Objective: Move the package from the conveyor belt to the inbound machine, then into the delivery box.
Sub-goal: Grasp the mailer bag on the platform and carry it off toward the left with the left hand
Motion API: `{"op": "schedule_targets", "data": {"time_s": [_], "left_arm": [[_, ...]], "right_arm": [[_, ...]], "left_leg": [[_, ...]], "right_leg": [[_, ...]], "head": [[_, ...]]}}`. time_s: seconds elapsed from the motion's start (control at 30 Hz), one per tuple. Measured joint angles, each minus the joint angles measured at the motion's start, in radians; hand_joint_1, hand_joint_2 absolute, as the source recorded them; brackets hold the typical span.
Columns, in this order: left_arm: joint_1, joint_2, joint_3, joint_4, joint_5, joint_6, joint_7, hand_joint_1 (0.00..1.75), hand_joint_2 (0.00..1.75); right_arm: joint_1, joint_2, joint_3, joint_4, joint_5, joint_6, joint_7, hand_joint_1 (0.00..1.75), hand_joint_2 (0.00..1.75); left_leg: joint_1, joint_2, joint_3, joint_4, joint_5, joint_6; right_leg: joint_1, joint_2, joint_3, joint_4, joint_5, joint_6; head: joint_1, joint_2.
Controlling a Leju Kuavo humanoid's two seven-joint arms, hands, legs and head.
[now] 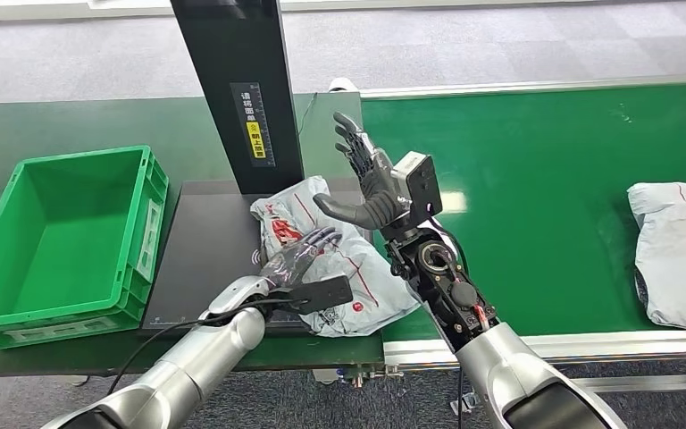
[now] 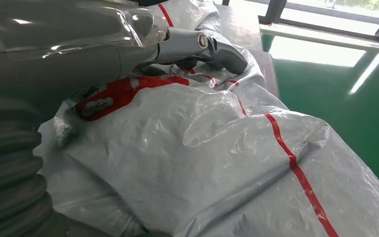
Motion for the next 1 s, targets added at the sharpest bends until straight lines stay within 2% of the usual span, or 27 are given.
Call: {"op": "schedule_targets", "data": {"time_s": [0.23, 0.37, 0.47, 0.53, 0.63, 0.87, 1.0], "left_arm": [[-0.020, -0.006, -0.026, 0.026, -0.028, -0.006, 0.015, 0.01, 1.75], [-0.020, -0.009, -0.031, 0.031, -0.044, 0.018, 0.015, 1.45, 1.75], [-0.014, -0.008, -0.029, 0.033, -0.041, 0.068, -0.010, 1.66, 1.75], [-0.004, -0.008, -0.019, 0.033, -0.029, 0.127, -0.041, 1.75, 1.75], [0.010, -0.005, 0.006, 0.033, -0.011, 0.203, -0.081, 1.75, 1.75], [0.017, 0.000, 0.038, 0.033, -0.005, 0.233, -0.102, 1.75, 1.75], [0.033, 0.002, 0.069, 0.016, 0.036, 0.327, -0.186, 1.75, 1.75]], "right_arm": [[0.000, 0.000, 0.000, 0.000, 0.007, 0.003, -0.003, 0.00, 1.75], [-0.002, -0.001, -0.002, 0.001, 0.021, 0.014, -0.011, 0.00, 1.75], [-0.003, -0.003, -0.005, 0.002, 0.027, 0.023, -0.013, 0.00, 1.75], [-0.003, -0.005, -0.007, 0.002, 0.030, 0.029, -0.014, 0.00, 1.75], [-0.003, -0.010, -0.007, 0.002, 0.031, 0.036, -0.016, 0.00, 1.75], [-0.003, -0.016, -0.007, 0.002, 0.031, 0.040, -0.018, 0.00, 1.75], [-0.003, -0.020, -0.007, 0.002, 0.026, 0.039, -0.021, 0.00, 1.75]], "left_leg": [[0.000, -0.001, 0.001, 0.000, 0.000, 0.000], [0.000, -0.001, 0.001, 0.000, 0.000, 0.000], [0.000, -0.001, 0.001, 0.000, 0.000, 0.000], [0.000, -0.001, 0.001, 0.000, 0.000, 0.000], [0.000, 0.000, 0.001, 0.000, 0.001, 0.000], [0.000, 0.000, 0.001, 0.000, 0.001, 0.000], [0.000, 0.000, 0.000, 0.000, 0.001, 0.000]], "right_leg": [[0.000, 0.000, 0.001, 0.000, 0.000, 0.000], [0.000, 0.000, 0.002, 0.000, 0.000, 0.000], [0.000, 0.000, 0.002, 0.000, 0.000, 0.000], [0.000, 0.000, 0.002, 0.000, 0.000, 0.000], [0.000, 0.000, 0.001, 0.000, 0.000, 0.000], [0.000, 0.000, 0.000, 0.000, 0.000, 0.000], [0.000, 0.000, 0.000, 0.000, 0.000, 0.000]], "head": [[0.000, 0.000], [0.000, 0.000], [0.000, 0.000], [0.000, 0.000], [0.000, 0.000], [0.000, 0.000], [0.000, 0.000]]}}
